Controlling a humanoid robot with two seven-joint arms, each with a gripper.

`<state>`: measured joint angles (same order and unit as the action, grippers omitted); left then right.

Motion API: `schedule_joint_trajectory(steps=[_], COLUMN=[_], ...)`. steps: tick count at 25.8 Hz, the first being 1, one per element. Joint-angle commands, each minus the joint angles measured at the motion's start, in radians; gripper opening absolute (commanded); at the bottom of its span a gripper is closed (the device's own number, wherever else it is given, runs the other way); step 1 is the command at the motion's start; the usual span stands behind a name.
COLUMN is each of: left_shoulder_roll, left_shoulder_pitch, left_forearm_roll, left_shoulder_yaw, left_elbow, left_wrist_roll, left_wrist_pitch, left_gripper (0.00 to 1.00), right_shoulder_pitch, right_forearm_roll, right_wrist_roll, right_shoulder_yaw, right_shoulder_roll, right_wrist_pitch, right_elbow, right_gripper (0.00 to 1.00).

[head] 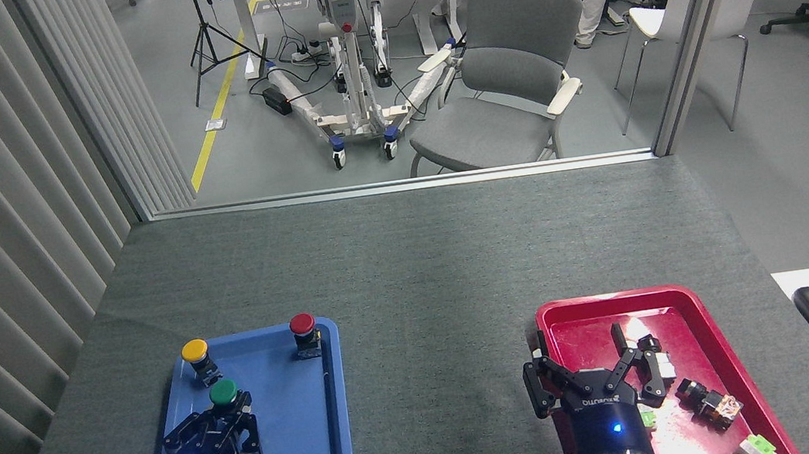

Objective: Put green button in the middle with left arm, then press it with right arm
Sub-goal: 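Carry the green button with the left gripper toward the table middle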

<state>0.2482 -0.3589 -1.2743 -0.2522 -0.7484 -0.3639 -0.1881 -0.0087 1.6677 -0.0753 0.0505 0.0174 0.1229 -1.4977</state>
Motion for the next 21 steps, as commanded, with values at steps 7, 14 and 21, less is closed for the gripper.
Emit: schedule_joint_trajectory(steps=[7, 14, 21], left_shoulder_roll=[0.005, 0.008, -0.072], left_shoulder_pitch=[0.138, 0.21, 0.224], left_forearm_roll=[0.0, -0.011, -0.109], left_shoulder_yaw=[-0.002, -0.082, -0.108], left_elbow=[-0.235, -0.359, -0.381], left_wrist_roll=[-0.017, -0.03, -0.018], left_wrist_pitch=[-0.201, -0.301, -0.277], left_gripper=[0.0, 0.0, 0.0], right_shoulder_pitch=[0.001, 0.001, -0.001], right_forearm_roll=[-0.009, -0.033, -0.071], right_wrist_roll=[-0.001, 0.006, 0.015], right_shoulder_yaw=[-0.003, -0.005, 0.0], right_shoulder_roll=[-0.01, -0.005, -0.014], right_wrist_pitch=[-0.002, 0.004, 0.004], right_elbow=[0.017, 0.013, 0.016], right_gripper=[0.96, 0.96, 0.96])
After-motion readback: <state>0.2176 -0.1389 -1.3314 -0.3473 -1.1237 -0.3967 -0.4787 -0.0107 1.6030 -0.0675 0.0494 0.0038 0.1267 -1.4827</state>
